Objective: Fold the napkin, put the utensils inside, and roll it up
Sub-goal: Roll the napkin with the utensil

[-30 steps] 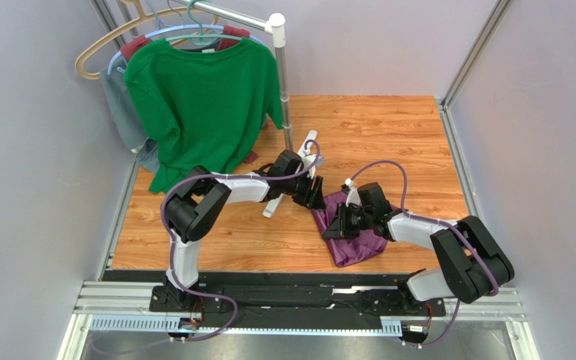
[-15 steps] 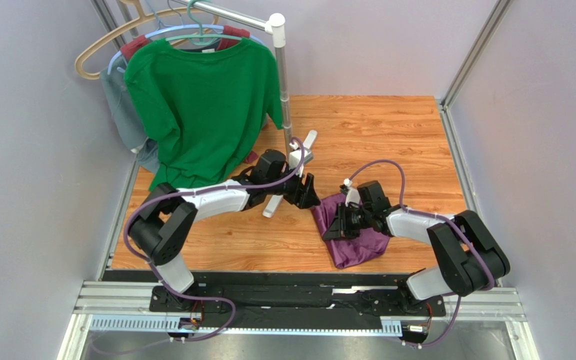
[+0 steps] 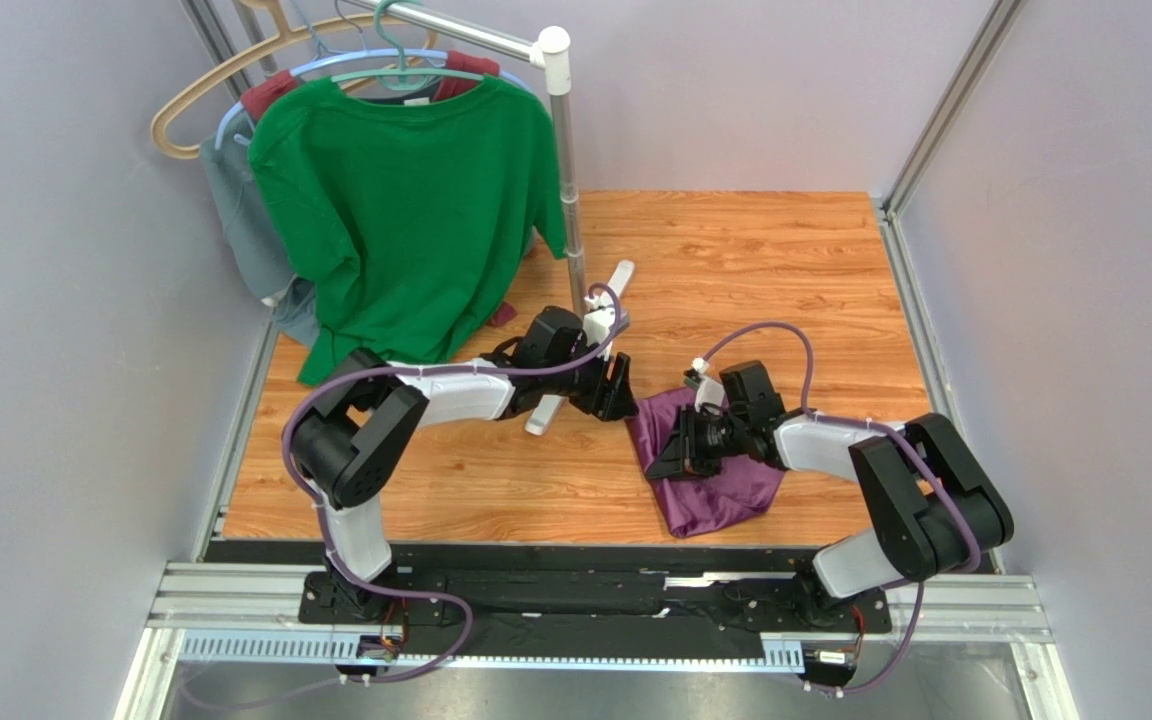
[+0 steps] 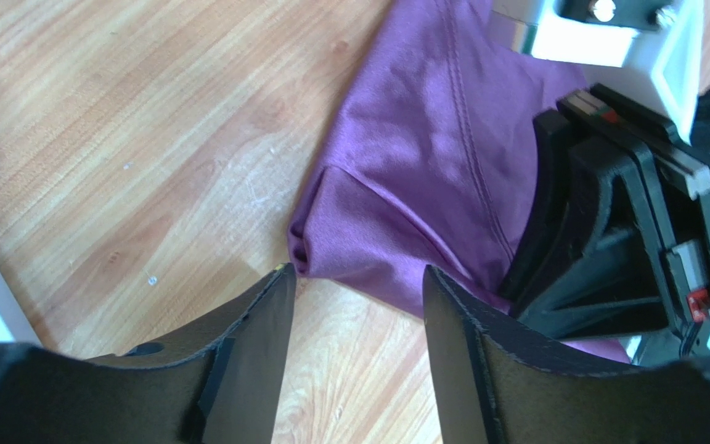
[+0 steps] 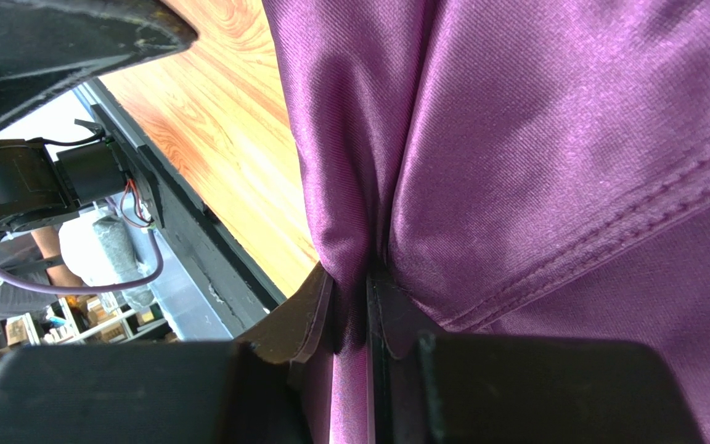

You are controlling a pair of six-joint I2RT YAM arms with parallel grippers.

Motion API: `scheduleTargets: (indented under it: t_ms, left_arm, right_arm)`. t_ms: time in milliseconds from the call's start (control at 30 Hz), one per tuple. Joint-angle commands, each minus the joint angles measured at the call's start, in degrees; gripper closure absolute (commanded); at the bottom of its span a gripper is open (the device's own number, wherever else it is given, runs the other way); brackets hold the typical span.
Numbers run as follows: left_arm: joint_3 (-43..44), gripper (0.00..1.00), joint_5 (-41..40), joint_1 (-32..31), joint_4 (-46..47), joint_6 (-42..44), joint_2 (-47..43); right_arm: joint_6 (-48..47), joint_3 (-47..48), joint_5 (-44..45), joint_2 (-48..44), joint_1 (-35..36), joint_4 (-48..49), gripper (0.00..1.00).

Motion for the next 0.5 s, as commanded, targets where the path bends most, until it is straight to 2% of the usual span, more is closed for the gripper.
scheduleTargets:
  t_ms: [0, 267, 467]
  left_arm:
    - [5.7, 0.36, -2.1, -0.1, 0.9, -2.8, 2.6]
    - [14.0, 0.33, -4.3, -0.1, -13.2, -5.8, 8.2]
    - [15.5, 0.33, -6.4, -0.1, -20.8, -5.2, 7.8]
  right_arm:
    - [-0.8, -1.7, 5.5, 1.7, -0.7, -3.1, 1.00]
    - [-0.7, -1.9, 6.0, 1.2, -0.7, -3.1, 1.00]
    - [-0.6, -1.7, 6.4, 1.2, -0.7, -3.0, 1.00]
